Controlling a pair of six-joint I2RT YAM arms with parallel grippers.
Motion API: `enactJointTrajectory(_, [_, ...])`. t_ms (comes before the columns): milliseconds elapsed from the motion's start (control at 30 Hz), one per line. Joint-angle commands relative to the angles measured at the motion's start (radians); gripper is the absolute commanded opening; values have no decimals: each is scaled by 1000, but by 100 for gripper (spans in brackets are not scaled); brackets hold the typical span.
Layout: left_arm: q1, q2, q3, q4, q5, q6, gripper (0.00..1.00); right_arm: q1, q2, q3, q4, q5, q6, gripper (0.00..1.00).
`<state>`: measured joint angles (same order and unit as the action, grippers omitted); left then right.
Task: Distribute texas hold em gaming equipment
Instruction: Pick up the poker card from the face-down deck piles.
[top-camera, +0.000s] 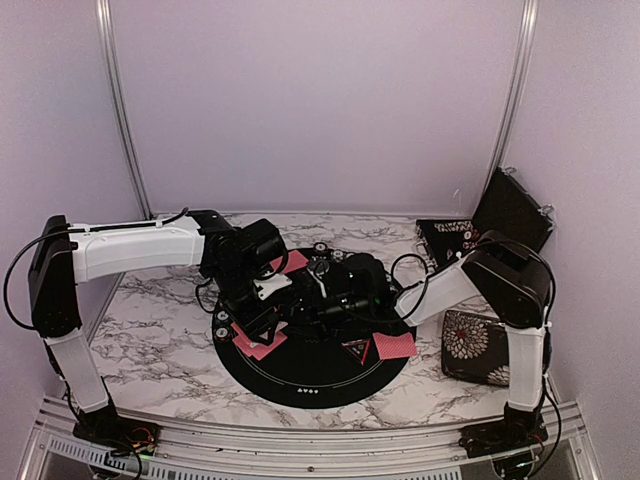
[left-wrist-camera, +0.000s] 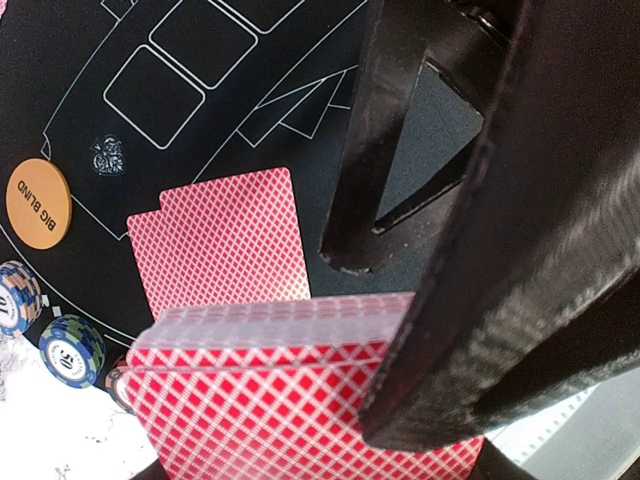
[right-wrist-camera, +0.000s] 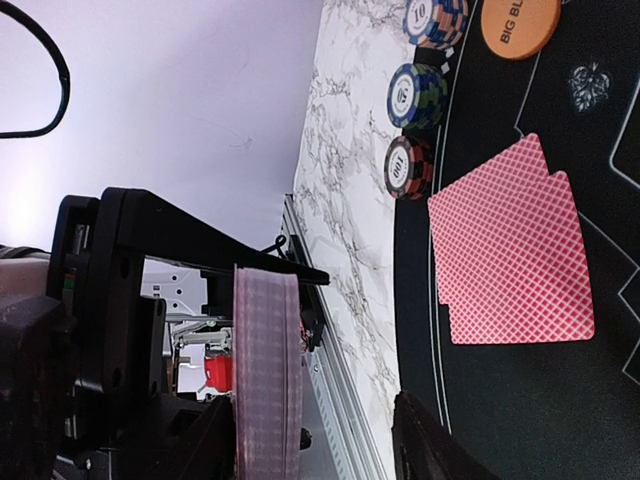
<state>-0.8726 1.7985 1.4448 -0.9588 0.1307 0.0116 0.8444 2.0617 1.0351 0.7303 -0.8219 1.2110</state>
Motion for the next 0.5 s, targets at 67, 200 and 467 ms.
enactJointTrajectory(67, [-6,-13,31,-26,6,12,55,-17,-37,-29,-39,29,-24,51])
enactJointTrajectory(200, [-6,-11,31,-26,6,14,55,-22,-44,-33,-36,30,-23,51])
enactJointTrajectory(467, [-7,-7,31,-28,4,15,55,-25,-69,-33,-33,29,-21,51])
